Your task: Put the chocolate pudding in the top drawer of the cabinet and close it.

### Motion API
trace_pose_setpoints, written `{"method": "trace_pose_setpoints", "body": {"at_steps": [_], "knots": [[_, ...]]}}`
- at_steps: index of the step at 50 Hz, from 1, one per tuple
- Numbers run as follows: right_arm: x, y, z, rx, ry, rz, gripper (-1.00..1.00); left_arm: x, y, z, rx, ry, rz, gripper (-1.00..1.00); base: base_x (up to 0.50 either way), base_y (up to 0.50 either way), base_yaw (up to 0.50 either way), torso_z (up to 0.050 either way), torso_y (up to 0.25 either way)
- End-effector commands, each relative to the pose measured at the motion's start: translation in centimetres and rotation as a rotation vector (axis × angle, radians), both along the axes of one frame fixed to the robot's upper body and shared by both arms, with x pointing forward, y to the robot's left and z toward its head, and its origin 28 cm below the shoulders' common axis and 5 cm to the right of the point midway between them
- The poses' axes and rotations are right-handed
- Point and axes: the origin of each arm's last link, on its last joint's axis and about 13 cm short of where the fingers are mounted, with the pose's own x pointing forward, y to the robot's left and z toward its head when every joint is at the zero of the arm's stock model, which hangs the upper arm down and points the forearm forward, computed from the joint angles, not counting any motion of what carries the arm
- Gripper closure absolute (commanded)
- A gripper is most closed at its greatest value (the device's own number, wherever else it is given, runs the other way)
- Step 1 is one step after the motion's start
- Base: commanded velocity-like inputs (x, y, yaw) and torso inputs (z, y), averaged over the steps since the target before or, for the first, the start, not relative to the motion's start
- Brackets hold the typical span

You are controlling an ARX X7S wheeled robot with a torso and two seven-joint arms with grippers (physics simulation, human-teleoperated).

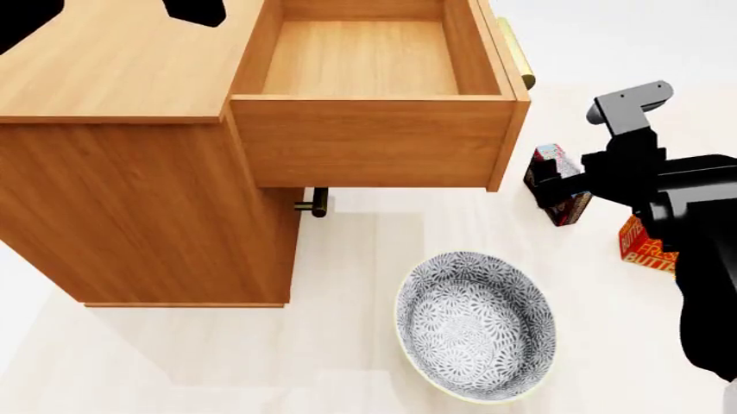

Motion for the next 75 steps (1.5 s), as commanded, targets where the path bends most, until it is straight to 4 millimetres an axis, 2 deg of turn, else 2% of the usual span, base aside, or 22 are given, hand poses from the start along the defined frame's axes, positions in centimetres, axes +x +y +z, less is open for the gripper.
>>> {"method": "trace_pose_setpoints", "body": {"at_steps": [1,17,27,28,48,61,75], "knots": [[-0.3,-0.2,-1.2,-0.031,0.036,-0.026,-1.0,0.4,-0.2,-0.1,0.004,0.008,0.002,-1.0,0.0,0.0,0.0,0.0,0.0],[-0.7,-0.1,-2.0,-0.056,0.114,-0.064,-1.0,0.4,-0.4,0.0,0.009,0.019,0.004,-1.0,0.0,0.0,0.0,0.0,0.0],[-1.1,-0.5,-1.8,-0.044,0.163,-0.085,-1.0,0.5,-0.5,0.0,0.009,0.018,0.001,-1.0,0.0,0.0,0.0,0.0,0.0],[-1.1,-0.5,-1.7,-0.043,0.163,-0.086,1.0,0.5,-0.4,0.0,0.009,0.018,0.001,-1.0,0.0,0.0,0.0,0.0,0.0],[-0.7,-0.6,0.1,-0.04,0.106,-0.093,1.0,-0.2,-0.6,0.6,0.009,0.004,-0.006,-1.0,0.0,0.0,0.0,0.0,0.0],[-0.4,-0.9,5.3,0.008,-0.04,-0.126,1.0,-0.3,-0.2,0.3,-0.001,-0.006,-0.005,-1.0,0.0,0.0,0.0,0.0,0.0],[-1.0,-1.0,10.2,0.023,-0.104,-0.212,1.0,-1.0,0.4,-0.5,-0.018,-0.012,0.003,-1.0,0.0,0.0,0.0,0.0,0.0]]}}
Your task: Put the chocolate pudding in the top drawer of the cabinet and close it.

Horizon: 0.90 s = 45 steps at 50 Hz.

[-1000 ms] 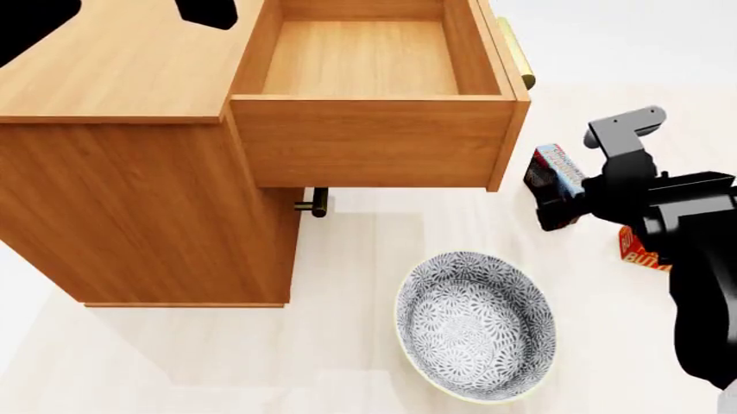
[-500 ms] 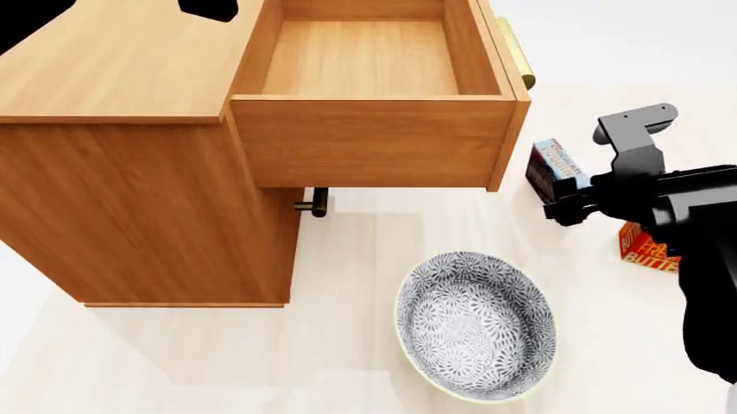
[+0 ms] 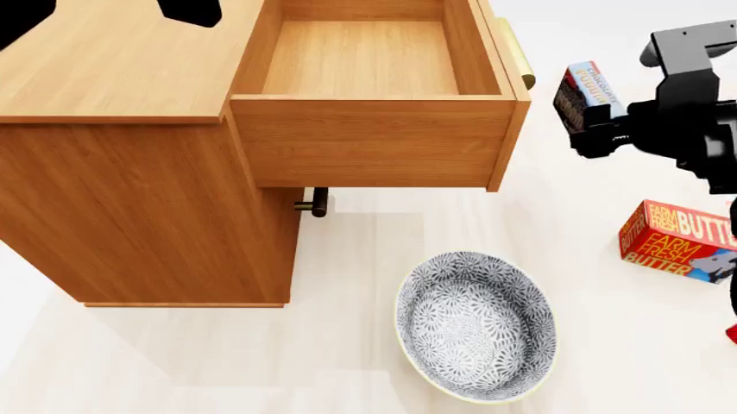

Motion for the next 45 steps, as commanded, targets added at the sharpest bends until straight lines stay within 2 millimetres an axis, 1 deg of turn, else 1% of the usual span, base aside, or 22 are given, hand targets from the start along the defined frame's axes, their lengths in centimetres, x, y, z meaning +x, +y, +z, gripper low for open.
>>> {"method": "trace_pose_setpoints", "body": {"at_steps": [1,5,11,17,25,29,35,41,45], "knots": [[-0.4,0.1,4.5,-0.001,-0.071,-0.043,1.0,-0.5,0.4,-0.5,-0.013,-0.005,0.005,-1.0,0.0,0.0,0.0,0.0,0.0],[-0.6,0.4,6.2,-0.018,-0.094,-0.042,1.0,-0.7,0.5,-0.7,-0.018,-0.007,0.005,-1.0,0.0,0.0,0.0,0.0,0.0],[-1.2,1.0,9.5,-0.044,-0.131,-0.025,1.0,-0.8,0.6,-0.9,-0.028,-0.01,0.004,-1.0,0.0,0.0,0.0,0.0,0.0],[-1.9,1.6,12.7,-0.054,-0.182,0.032,1.0,-1.0,0.8,-1.2,-0.037,-0.012,0.005,-1.0,0.0,0.0,0.0,0.0,0.0],[-3.2,3.2,16.9,-0.06,-0.236,0.099,1.0,-1.4,0.8,-1.0,-0.037,-0.022,0.002,-1.0,0.0,0.0,0.0,0.0,0.0],[-3.8,4.0,18.6,-0.058,-0.264,0.136,1.0,-1.8,0.8,-1.1,-0.034,-0.039,-0.005,-1.0,0.0,0.0,0.0,0.0,0.0],[-4.3,5.2,20.3,-0.065,-0.301,0.182,1.0,-2.2,1.1,-1.3,-0.039,-0.053,0.003,-1.0,0.0,0.0,0.0,0.0,0.029],[-4.5,6.6,21.2,-0.036,-0.309,0.254,1.0,-2.4,1.3,-1.3,-0.039,-0.07,0.006,-1.0,0.0,0.0,0.0,0.0,0.103],[-4.6,7.4,21.5,-0.019,-0.296,0.309,1.0,-2.3,1.4,-1.4,-0.041,-0.076,0.007,-1.0,-0.01,0.0,0.0,0.0,0.222]]}}
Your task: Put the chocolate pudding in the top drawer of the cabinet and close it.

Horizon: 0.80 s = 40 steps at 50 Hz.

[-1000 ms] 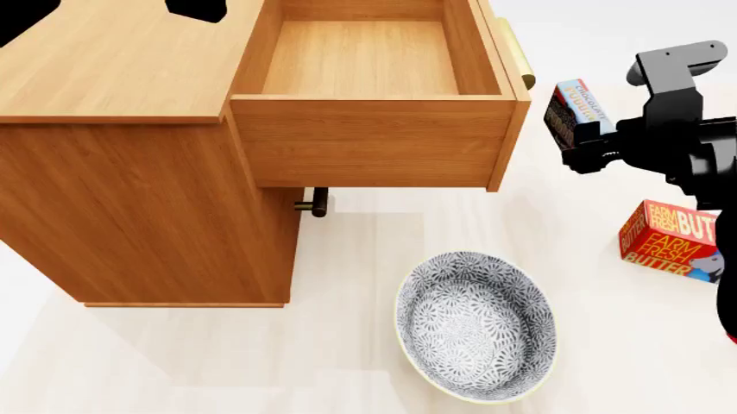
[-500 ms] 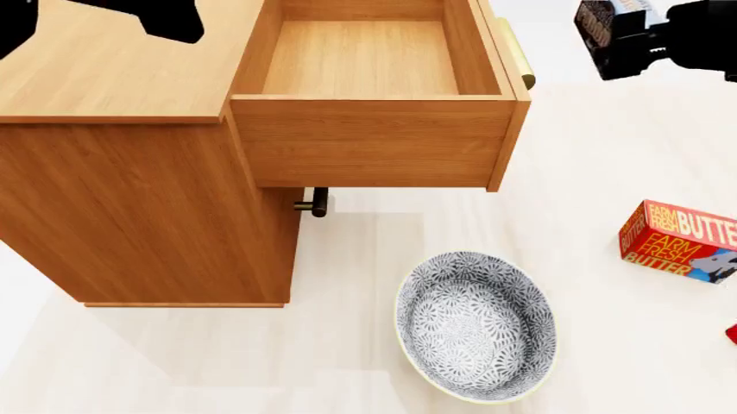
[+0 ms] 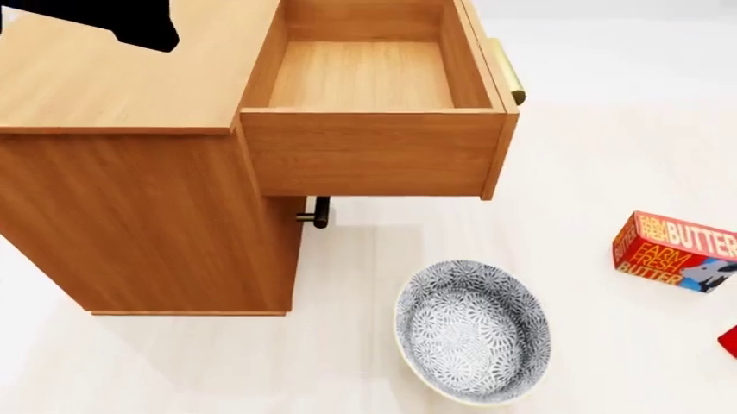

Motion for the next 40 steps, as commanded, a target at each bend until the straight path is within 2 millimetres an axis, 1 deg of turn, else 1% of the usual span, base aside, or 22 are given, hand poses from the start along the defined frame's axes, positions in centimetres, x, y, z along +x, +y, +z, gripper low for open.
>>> {"method": "trace_pose_setpoints", "body": {"at_steps": [1,6,10,22,35,40], "knots": [[-0.9,2.3,2.5,0.001,-0.021,0.135,1.0,-0.2,0.3,-0.2,-0.005,-0.025,0.005,-1.0,0.0,0.0,0.0,0.0,0.232],[-0.8,3.1,2.5,0.007,0.012,0.205,1.0,0.0,0.4,-0.3,-0.009,-0.031,0.003,-1.0,0.0,0.0,0.0,0.0,0.201],[-0.2,4.0,1.6,0.006,0.055,0.245,1.0,0.2,0.3,-0.3,-0.011,-0.034,-0.002,-1.0,0.0,0.0,0.0,0.0,0.112],[1.6,6.5,-1.2,0.005,0.161,0.334,1.0,0.0,0.3,-0.3,-0.013,-0.044,-0.006,-1.0,0.0,0.0,0.0,0.0,0.0],[1.8,7.6,-2.0,0.042,0.23,0.406,1.0,-0.2,0.3,-0.2,-0.01,-0.049,-0.01,-1.0,0.0,0.0,0.0,0.0,0.0],[2.2,8.8,-2.7,0.043,0.252,0.425,1.0,-0.2,0.3,-0.2,-0.01,-0.051,-0.012,-1.0,0.0,0.0,0.0,0.0,0.0]]}}
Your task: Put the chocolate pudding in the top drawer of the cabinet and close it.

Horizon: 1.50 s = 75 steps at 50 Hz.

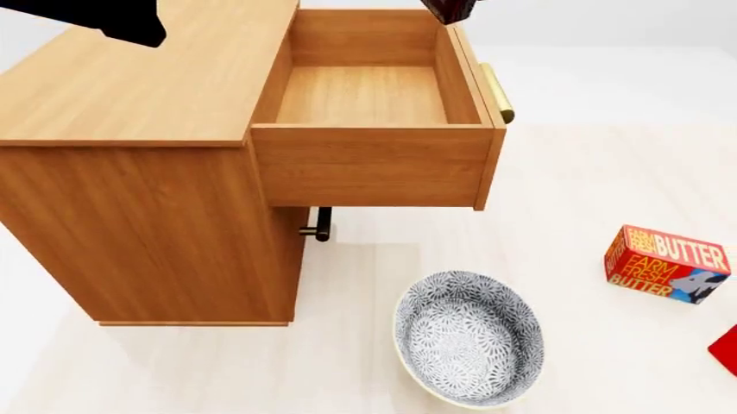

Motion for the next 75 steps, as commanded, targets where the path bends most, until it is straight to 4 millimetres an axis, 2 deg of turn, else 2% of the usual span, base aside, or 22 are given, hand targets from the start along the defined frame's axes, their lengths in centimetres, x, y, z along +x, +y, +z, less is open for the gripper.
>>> {"method": "trace_pose_setpoints", "body": {"at_steps": [1,12,24,39,64,75], "knots": [[0.6,2.2,-1.2,0.018,0.052,0.065,1.0,-0.1,0.0,0.1,0.0,-0.007,-0.003,-1.0,0.0,0.0,0.0,0.0,0.0],[1.1,4.7,-3.6,0.083,0.141,0.019,1.0,-0.2,0.0,0.2,0.0,-0.012,-0.01,-1.0,0.0,0.0,0.0,0.0,0.0],[1.6,6.4,-5.4,0.046,0.164,-0.013,1.0,-0.6,0.0,0.1,-0.004,-0.015,-0.013,-1.0,0.0,0.0,0.0,0.0,0.0],[1.7,6.8,-5.6,-0.001,0.147,-0.069,1.0,-0.7,0.3,-0.1,-0.006,-0.013,0.005,-1.0,0.0,0.0,0.0,0.0,0.0],[2.4,6.6,-8.2,-0.065,0.187,-0.102,1.0,-0.5,0.5,-0.4,-0.012,-0.004,0.021,-1.0,0.0,0.0,0.0,0.0,0.0],[2.5,6.6,-8.4,-0.065,0.19,-0.106,1.0,-0.5,0.5,-0.3,-0.01,-0.001,0.024,-1.0,0.0,0.0,0.0,0.0,0.0]]}}
